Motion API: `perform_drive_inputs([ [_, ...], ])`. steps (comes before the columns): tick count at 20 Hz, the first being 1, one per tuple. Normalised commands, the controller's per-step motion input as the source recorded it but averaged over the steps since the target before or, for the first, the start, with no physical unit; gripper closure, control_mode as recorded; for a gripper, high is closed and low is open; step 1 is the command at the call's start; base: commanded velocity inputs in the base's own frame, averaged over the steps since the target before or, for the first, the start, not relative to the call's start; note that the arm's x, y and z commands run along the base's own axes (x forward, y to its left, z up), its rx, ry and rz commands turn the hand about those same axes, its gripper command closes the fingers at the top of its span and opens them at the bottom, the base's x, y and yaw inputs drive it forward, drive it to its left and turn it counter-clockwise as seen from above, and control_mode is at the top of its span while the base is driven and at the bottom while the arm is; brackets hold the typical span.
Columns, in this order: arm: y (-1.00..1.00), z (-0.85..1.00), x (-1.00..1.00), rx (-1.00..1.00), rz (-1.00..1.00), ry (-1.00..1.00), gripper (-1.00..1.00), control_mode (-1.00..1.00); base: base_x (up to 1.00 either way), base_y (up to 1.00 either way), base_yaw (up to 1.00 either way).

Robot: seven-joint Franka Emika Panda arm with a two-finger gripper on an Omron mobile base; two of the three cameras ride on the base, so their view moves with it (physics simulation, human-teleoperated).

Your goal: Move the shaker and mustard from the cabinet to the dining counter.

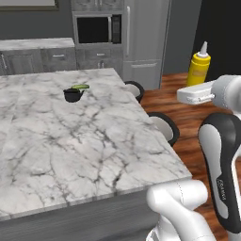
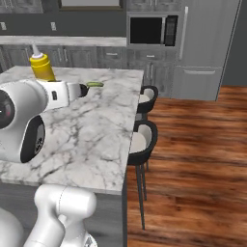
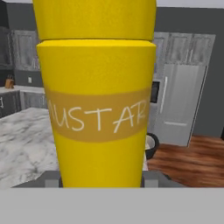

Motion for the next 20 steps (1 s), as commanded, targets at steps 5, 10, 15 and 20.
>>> perform_drive_inputs([
  [5,-0.01,-0.39,0.29,0.0,0.12,0.03,1.0,-1.0,0.0,0.0,0.0],
  [10,-0.18,-0.42,0.27,0.01,0.26,0.0,1.0,-1.0,0.0,0.0,0.0],
  [15,-0.14,-0.32,0.41,0.0,0.29,0.02,1.0,-1.0,0.0,0.0,0.0],
  [20,-0.01,-0.28,0.45,0.0,0.15,0.07,1.0,-1.0,0.0,0.0,0.0],
])
